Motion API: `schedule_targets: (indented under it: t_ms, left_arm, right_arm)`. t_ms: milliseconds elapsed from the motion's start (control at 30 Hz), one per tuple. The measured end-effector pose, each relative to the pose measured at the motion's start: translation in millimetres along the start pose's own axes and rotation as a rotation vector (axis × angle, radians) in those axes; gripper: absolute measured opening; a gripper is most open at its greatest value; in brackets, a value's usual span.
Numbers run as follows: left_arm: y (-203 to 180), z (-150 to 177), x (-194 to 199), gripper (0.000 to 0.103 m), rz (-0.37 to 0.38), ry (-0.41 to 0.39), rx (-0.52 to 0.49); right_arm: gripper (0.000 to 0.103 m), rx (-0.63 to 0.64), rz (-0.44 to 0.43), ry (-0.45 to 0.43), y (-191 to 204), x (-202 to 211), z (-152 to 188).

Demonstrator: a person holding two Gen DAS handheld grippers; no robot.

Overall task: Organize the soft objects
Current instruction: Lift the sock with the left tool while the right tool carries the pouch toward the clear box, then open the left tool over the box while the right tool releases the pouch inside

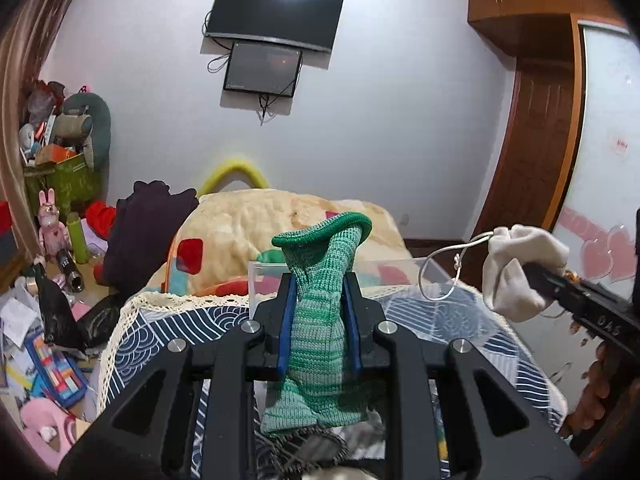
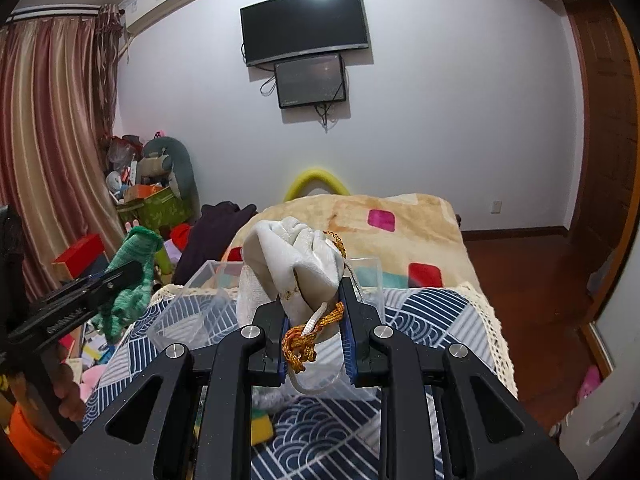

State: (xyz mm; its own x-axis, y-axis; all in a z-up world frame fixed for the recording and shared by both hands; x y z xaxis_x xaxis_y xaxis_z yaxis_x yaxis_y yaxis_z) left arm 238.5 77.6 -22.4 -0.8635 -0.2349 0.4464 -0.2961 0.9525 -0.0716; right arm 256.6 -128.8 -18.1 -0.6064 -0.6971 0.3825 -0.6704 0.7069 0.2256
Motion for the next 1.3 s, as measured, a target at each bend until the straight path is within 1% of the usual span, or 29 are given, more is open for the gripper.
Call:
schedule_targets:
  t_ms: [167,267,400,467,533,667,733,800,900,933,1000,1033,1067,1133,1200,1233,1267,1300]
  left_arm:
    - [-3,5,-27,0.022,-0.025,0.051,-0.011]
    - [-6,10,-43,0.022,-0.011,0.1,-0.015]
    - [-16,19,-69,0.022,-0.005,0.186,-0.063]
    - [-21,26,-79,0.022,-0.016,0.217,-0.091]
    - [-24,31,-86,0.022,-0.025,0.231,-0.113]
    - [-27,35,-93,0.022,-0.024,0.257,-0.126]
    - [-28,36,-98,0.022,-0.024,0.275,-0.132]
    - [-29,38,-101,0.022,-0.029,0.287,-0.142]
    - [-31,39,-101,0.023,-0.044,0.282,-0.162]
    - [-32,39,-100,0.024,-0.044,0.281,-0.166]
    - [-31,39,-96,0.029,-0.045,0.275,-0.167]
    - [-31,39,-95,0.035,-0.042,0.274,-0.164]
    - [-31,38,-92,0.04,-0.036,0.271,-0.16]
    - [-31,37,-86,0.045,-0.037,0.256,-0.162]
    - [-31,34,-79,0.049,-0.046,0.233,-0.174]
    - [-31,32,-74,0.055,-0.05,0.218,-0.179]
    - [-31,30,-71,0.06,-0.052,0.209,-0.181]
    - [-31,28,-66,0.062,-0.053,0.197,-0.18]
  right_arm:
    - [0.019,0.006,0.002,0.043,-3,-18,1]
    - [0.019,0.02,0.001,0.085,-4,-30,3]
    - [0.019,0.051,-0.004,0.159,-4,-51,12]
    - [0.019,0.053,-0.01,0.204,-6,-61,18]
    - [0.019,0.058,-0.001,0.248,-10,-69,24]
    - [0.019,0.07,0.019,0.325,-17,-84,37]
    - [0.019,0.074,0.03,0.346,-20,-89,40]
    - [0.019,0.069,0.022,0.371,-21,-93,43]
    - [0.019,0.079,0.018,0.397,-19,-96,46]
    - [0.021,0.086,0.019,0.398,-19,-96,46]
    - [0.021,0.112,0.034,0.385,-17,-93,45]
    - [0.022,0.125,0.045,0.379,-17,-91,44]
    - [0.024,0.129,0.045,0.38,-17,-90,43]
    - [0.027,0.125,0.036,0.38,-18,-87,42]
    - [0.033,0.128,0.031,0.383,-18,-84,42]
    - [0.039,0.132,0.032,0.375,-18,-82,40]
    - [0.047,0.133,0.031,0.369,-18,-81,39]
    - [0.052,0.135,0.028,0.358,-17,-77,38]
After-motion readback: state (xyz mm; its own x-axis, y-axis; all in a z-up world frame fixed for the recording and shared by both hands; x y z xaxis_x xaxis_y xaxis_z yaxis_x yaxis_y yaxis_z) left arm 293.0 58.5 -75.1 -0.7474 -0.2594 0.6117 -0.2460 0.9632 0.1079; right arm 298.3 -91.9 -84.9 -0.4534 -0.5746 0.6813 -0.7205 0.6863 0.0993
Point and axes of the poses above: each gripper's, at about its wrist camera, not at the fingertips, and x roughly against the way its jaws point, y to its left, z to its underside, the point moved 7 cm from there along -x, roughly the way its jaws point, and after that the axes turned 15 degrees about -z, right-handed, at the moved point
